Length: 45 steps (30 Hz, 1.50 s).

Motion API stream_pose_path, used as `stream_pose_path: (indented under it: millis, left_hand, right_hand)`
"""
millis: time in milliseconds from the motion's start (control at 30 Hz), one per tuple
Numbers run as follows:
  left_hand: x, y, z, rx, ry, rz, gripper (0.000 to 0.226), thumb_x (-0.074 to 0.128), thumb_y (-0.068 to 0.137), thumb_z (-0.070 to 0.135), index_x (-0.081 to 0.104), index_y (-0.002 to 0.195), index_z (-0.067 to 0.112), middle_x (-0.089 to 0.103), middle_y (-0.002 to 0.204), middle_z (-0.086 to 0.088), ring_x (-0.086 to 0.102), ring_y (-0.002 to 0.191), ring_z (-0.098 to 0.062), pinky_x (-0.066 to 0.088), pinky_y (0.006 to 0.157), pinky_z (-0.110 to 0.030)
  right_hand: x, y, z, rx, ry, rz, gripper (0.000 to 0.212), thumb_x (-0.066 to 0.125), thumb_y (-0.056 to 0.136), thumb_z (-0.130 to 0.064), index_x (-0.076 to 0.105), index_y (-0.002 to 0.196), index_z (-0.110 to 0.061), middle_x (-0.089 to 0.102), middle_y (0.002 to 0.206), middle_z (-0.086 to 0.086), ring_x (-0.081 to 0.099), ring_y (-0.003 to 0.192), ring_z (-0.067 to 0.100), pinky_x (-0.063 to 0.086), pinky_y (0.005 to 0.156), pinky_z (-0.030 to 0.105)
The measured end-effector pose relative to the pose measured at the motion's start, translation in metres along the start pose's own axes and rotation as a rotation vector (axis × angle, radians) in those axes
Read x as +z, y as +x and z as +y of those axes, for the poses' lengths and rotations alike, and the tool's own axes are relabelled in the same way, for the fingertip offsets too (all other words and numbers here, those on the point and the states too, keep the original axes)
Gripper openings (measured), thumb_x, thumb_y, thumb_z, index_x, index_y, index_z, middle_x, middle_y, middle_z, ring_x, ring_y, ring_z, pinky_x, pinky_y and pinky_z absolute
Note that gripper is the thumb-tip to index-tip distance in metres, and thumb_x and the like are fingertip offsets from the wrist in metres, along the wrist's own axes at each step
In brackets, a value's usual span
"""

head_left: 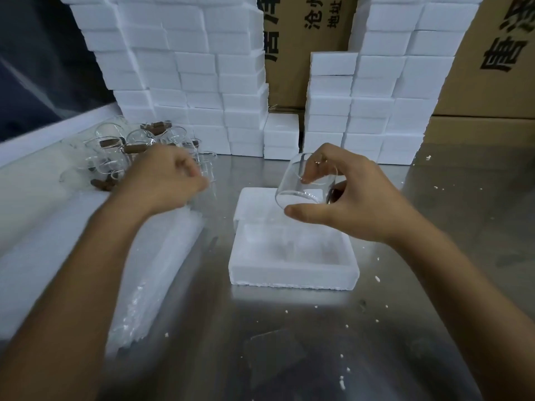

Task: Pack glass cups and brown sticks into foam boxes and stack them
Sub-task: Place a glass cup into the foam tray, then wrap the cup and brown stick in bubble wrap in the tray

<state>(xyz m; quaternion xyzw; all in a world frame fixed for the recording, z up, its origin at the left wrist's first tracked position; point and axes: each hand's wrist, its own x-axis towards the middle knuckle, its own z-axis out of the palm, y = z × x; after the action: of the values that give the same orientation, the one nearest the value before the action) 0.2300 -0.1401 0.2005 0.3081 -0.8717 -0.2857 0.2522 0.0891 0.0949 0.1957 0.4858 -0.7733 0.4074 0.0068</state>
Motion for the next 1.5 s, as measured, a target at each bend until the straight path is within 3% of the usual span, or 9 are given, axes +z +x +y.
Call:
stream_pose_path:
  millis: [200,367,467,600,833,1067,1233,1367,1500]
  left_hand:
    - [-0.032,0.005,-0.041,-0.336,0.287,0.000,0.032,0.084,0.075,0.033,0.065,0.075,0.006,0.068,0.067,-0.015,0.065,0.073,-0.028,0.051,0.075,-0.035]
    - [-0.024,0.006,-0.046,-0.397,0.437,-0.149,0.059,0.085,0.071,0.045,0.069,0.101,-0.003,0.067,0.111,-0.025,0.064,0.101,-0.039,0.053,0.085,-0.041]
    - [-0.019,0.008,-0.046,-0.381,0.449,-0.184,0.032,0.083,0.074,0.029,0.068,0.079,0.001,0.068,0.098,-0.022,0.061,0.077,-0.030,0.050,0.066,-0.032]
    - [-0.015,0.007,-0.044,-0.335,0.447,-0.138,0.021,0.076,0.078,0.020,0.068,0.072,0.001,0.066,0.082,-0.014,0.060,0.074,-0.026,0.052,0.070,-0.034]
    - [-0.007,-0.001,-0.006,0.183,0.236,0.272,0.018,0.061,0.083,0.006,0.059,0.073,0.021,0.062,0.074,0.003,0.054,0.067,-0.016,0.043,0.066,-0.027]
    - [0.007,-0.021,0.040,0.698,0.067,0.205,0.031,0.047,0.066,-0.021,0.062,0.067,0.006,0.059,0.069,-0.006,0.046,0.059,-0.017,0.039,0.058,-0.025]
    - [0.025,-0.021,0.032,0.504,0.078,0.040,0.010,0.055,0.069,0.012,0.058,0.060,0.012,0.060,0.063,0.001,0.056,0.059,-0.012,0.042,0.058,-0.024]
    - [0.039,-0.018,0.021,0.269,0.151,-0.105,0.038,0.077,0.071,0.056,0.060,0.071,0.021,0.060,0.064,0.003,0.056,0.061,-0.011,0.042,0.056,-0.027]
    - [0.046,-0.015,0.016,0.268,0.190,-0.076,0.018,0.076,0.084,0.027,0.064,0.072,0.021,0.054,0.058,0.009,0.052,0.058,-0.002,0.035,0.053,-0.017]
  right_hand:
    - [0.005,0.000,-0.005,-0.006,0.016,0.019,0.053,0.072,0.055,-0.077,0.058,0.087,-0.037,0.067,0.091,-0.020,0.063,0.091,-0.001,0.052,0.060,0.017]
    - [0.004,0.000,-0.005,-0.018,0.052,0.037,0.047,0.073,0.061,-0.073,0.059,0.087,-0.037,0.066,0.088,-0.023,0.063,0.089,-0.002,0.047,0.058,0.010]
    - [0.004,-0.001,-0.005,0.001,0.064,0.022,0.049,0.074,0.060,-0.073,0.060,0.091,-0.037,0.068,0.090,-0.020,0.063,0.093,-0.004,0.047,0.059,0.009]
    - [0.005,-0.001,-0.005,0.038,0.014,0.004,0.052,0.078,0.055,-0.070,0.057,0.082,-0.031,0.069,0.095,-0.012,0.064,0.089,0.003,0.053,0.063,0.024]
    - [0.001,-0.002,-0.007,0.092,-0.046,-0.007,0.063,0.081,0.042,-0.068,0.045,0.063,-0.021,0.073,0.099,0.010,0.070,0.087,0.024,0.058,0.071,0.048]
    - [-0.008,-0.001,-0.004,0.100,-0.042,0.050,0.055,0.078,0.046,-0.072,0.048,0.065,-0.029,0.074,0.097,-0.004,0.071,0.083,0.013,0.060,0.072,0.044]
    - [-0.017,0.000,-0.001,0.101,-0.027,0.094,0.052,0.079,0.049,-0.071,0.048,0.064,-0.031,0.074,0.097,-0.006,0.071,0.072,0.010,0.061,0.068,0.043]
    - [-0.018,0.000,-0.002,0.094,-0.024,0.098,0.050,0.079,0.050,-0.070,0.049,0.065,-0.033,0.074,0.097,-0.006,0.070,0.071,0.009,0.061,0.066,0.038]
    - [-0.018,0.000,-0.004,0.101,-0.027,0.100,0.051,0.080,0.049,-0.069,0.049,0.064,-0.031,0.074,0.098,-0.004,0.070,0.072,0.011,0.060,0.066,0.037]
